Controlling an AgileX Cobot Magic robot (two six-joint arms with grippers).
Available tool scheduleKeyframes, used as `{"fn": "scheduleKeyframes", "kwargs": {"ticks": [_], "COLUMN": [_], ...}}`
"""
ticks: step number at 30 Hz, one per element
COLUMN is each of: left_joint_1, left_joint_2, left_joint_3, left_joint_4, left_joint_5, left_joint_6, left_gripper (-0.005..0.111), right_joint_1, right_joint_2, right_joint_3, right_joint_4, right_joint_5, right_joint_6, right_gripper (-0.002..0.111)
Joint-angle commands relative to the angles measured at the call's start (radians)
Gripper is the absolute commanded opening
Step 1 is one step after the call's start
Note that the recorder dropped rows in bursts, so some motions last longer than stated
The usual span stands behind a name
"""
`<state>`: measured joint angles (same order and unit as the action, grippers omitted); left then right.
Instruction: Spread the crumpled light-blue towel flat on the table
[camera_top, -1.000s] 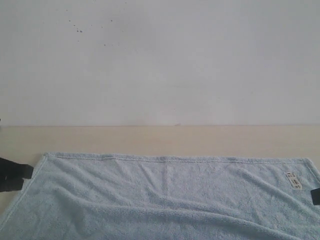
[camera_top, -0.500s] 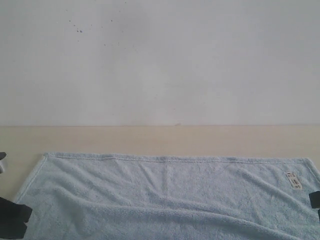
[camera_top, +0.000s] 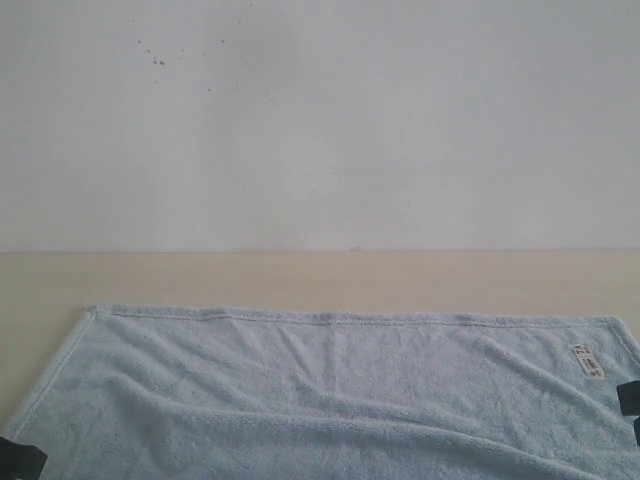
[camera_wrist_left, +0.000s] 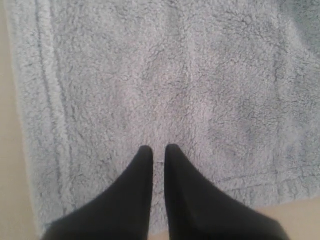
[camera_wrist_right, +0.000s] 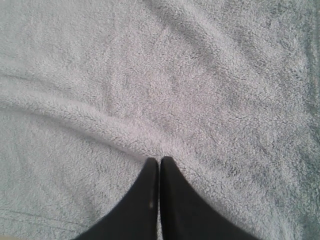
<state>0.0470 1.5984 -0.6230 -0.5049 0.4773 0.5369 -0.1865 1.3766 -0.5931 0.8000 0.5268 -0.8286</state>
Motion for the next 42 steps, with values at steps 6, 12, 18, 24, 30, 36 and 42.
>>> {"fn": "scheduleKeyframes", "kwargs": {"ticks": [6, 12, 18, 24, 30, 36, 42], "left_joint_1": [0.000, 0.000, 0.000, 0.000, 0.000, 0.000, -0.002], "left_joint_2": [0.029, 0.037, 0.037, 0.037, -0.026, -0.127, -0.111], "left_joint_3": [0.005, 0.005, 0.005, 0.026, 0.011, 0.011, 0.011], "left_joint_4": [0.122, 0.355, 0.581, 0.610, 0.565, 0.454, 0.234], "left_joint_5": [-0.011, 0.012, 0.057, 0.079, -0.009, -0.059, -0.059], "left_joint_6": [-0.090, -0.280, -0.492, -0.495, -0.537, -0.416, -0.236], "left_gripper": [0.008, 0.008, 0.008, 0.008, 0.008, 0.008, 0.008], "right_joint_1": [-0.002, -0.002, -0.002, -0.002, -0.002, -0.002, -0.002], "right_joint_2": [-0.002, -0.002, -0.002, -0.002, -0.002, -0.002, -0.002], "right_joint_3": [0.003, 0.003, 0.003, 0.003, 0.003, 0.003, 0.003], "right_joint_4": [0.009, 0.009, 0.022, 0.028, 0.032, 0.034, 0.034], "right_joint_5": [-0.006, -0.006, -0.017, -0.022, -0.022, -0.026, -0.032], "right_joint_6": [-0.001, -0.001, -0.001, -0.001, -0.001, -0.001, -0.001], "right_gripper": [0.000, 0.000, 0.000, 0.000, 0.000, 0.000, 0.000]}}
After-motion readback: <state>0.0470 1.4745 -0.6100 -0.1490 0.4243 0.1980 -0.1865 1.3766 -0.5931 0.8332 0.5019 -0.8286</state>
